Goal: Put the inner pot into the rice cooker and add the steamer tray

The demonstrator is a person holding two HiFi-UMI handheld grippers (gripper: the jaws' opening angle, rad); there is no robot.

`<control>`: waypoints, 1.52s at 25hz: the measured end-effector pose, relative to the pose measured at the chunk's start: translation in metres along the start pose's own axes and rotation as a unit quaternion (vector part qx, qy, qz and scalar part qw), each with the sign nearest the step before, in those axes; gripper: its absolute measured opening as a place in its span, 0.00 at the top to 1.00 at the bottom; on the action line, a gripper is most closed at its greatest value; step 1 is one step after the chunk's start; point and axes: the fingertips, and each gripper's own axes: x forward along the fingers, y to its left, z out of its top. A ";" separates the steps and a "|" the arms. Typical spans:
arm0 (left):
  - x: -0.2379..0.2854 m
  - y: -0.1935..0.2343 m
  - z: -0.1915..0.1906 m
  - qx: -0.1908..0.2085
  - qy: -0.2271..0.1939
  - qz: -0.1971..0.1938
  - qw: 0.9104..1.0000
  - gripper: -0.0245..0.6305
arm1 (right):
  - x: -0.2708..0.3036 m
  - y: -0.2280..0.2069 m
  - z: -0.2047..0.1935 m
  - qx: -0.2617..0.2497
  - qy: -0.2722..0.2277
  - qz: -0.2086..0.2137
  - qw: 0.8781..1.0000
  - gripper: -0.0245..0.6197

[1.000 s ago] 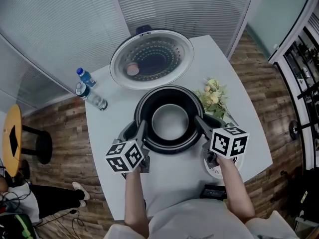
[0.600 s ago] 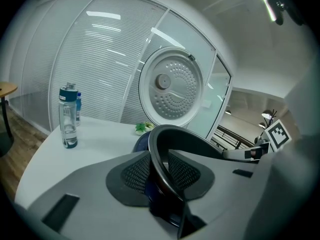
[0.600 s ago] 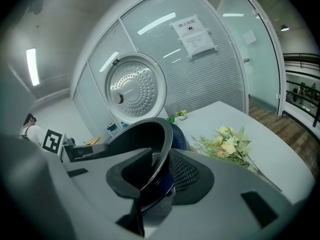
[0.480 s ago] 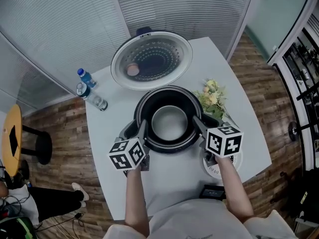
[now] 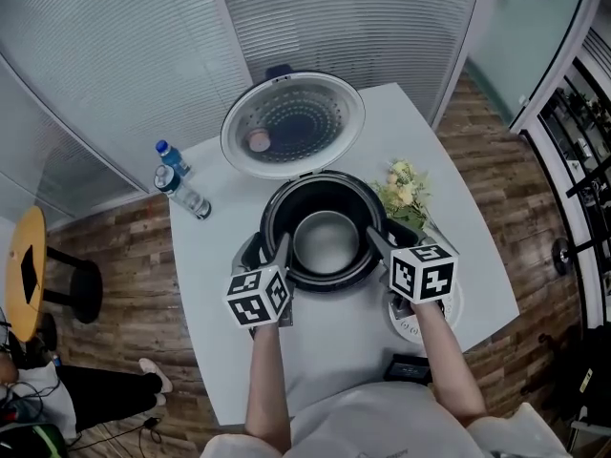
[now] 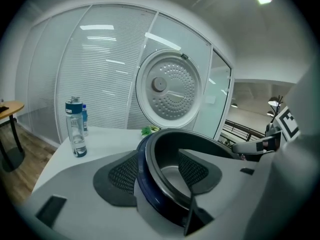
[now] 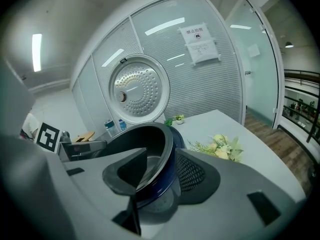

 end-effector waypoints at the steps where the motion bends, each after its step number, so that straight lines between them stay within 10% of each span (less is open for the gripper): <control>1: -0.003 0.001 0.002 0.000 -0.005 0.001 1.000 0.60 | -0.002 0.001 0.001 0.001 -0.003 0.001 1.000 0.70; 15: -0.067 -0.041 0.010 -0.012 -0.053 -0.061 0.997 0.60 | -0.066 0.013 -0.011 0.020 -0.036 -0.010 0.999 0.70; 38: -0.162 -0.144 -0.053 0.035 -0.017 -0.202 0.979 0.60 | -0.188 0.033 -0.101 0.062 -0.051 -0.078 0.994 0.70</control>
